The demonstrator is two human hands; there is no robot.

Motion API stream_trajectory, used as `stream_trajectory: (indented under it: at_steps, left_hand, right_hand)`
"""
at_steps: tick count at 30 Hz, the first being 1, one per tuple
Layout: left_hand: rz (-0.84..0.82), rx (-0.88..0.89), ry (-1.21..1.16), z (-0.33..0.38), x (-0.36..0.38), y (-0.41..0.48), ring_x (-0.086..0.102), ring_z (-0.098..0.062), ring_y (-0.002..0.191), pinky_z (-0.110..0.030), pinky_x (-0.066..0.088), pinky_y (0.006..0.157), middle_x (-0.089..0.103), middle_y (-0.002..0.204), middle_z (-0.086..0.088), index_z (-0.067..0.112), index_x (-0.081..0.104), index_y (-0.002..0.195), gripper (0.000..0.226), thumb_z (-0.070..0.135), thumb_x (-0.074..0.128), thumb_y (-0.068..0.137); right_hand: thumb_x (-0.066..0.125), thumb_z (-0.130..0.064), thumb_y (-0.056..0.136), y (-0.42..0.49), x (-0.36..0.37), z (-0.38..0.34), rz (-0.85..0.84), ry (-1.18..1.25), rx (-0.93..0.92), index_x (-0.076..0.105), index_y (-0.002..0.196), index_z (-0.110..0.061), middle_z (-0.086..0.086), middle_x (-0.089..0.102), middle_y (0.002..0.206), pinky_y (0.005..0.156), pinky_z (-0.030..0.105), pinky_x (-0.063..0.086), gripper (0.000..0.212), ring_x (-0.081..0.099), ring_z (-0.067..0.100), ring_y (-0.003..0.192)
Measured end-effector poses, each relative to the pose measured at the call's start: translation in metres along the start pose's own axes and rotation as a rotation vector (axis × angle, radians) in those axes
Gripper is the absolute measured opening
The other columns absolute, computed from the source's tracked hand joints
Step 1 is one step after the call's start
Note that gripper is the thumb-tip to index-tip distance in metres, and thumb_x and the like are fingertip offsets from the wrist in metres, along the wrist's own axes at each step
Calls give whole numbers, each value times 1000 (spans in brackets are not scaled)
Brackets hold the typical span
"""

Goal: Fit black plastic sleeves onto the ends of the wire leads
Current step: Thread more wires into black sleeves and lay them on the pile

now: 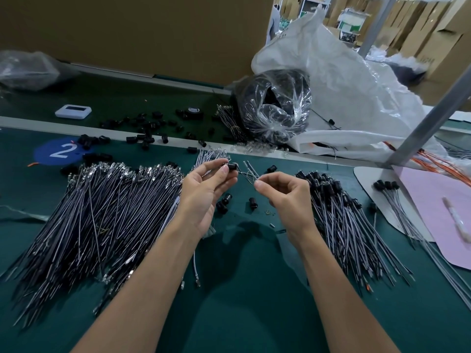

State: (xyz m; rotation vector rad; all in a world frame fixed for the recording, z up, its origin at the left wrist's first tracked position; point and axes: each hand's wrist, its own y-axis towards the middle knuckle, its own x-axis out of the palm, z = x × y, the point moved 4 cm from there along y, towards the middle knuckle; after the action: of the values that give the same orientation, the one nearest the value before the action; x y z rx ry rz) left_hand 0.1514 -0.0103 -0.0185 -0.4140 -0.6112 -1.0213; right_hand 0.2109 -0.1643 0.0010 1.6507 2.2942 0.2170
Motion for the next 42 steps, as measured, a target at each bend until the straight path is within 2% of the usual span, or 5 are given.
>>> stream_trajectory:
  at_steps: [9, 23, 29, 34, 42]
  left_hand:
    - [-14, -6, -14, 0, 2, 2, 72, -15, 80, -21, 56, 70, 74, 90, -12, 4, 65, 98, 12, -2, 57, 92]
    - [-67, 28, 111, -1, 9, -5, 72, -15, 80, -20, 57, 71, 76, 86, -7, 2, 66, 98, 15, -6, 58, 89]
    - [-61, 34, 95, -3, 10, -5, 72, -15, 79, -21, 57, 72, 76, 85, -8, 2, 65, 99, 15, -7, 57, 90]
    - [-66, 57, 128, -3, 12, -7, 72, -16, 82, -22, 58, 75, 76, 86, -7, 4, 66, 98, 16, -7, 59, 89]
    - [-136, 62, 198, -4, 15, -9, 72, -16, 87, -21, 56, 75, 76, 88, -7, 6, 69, 95, 18, -8, 58, 89]
  right_hand:
    - [76, -6, 80, 1, -1, -1, -4, -8, 0, 73, 73, -14, -14, 62, 55, 52, 9, 39, 11, 50, -3, 50]
    - [75, -13, 83, 2, -7, 1, 164, -87, -47, 74, 78, -13, -4, 69, 68, 63, 19, 49, 5, 59, 5, 63]
    - [75, -12, 83, 0, 1, 2, 114, -110, -68, 73, 78, -14, -2, 70, 70, 63, 19, 49, 5, 60, 7, 63]
    - [75, -14, 84, 1, -2, 2, 159, -87, -76, 73, 78, -15, -5, 68, 68, 62, 18, 47, 6, 57, 5, 61]
    - [73, -11, 86, 1, 5, 3, 59, -93, -56, 74, 85, -5, 9, 71, 74, 65, 28, 50, 7, 58, 10, 65]
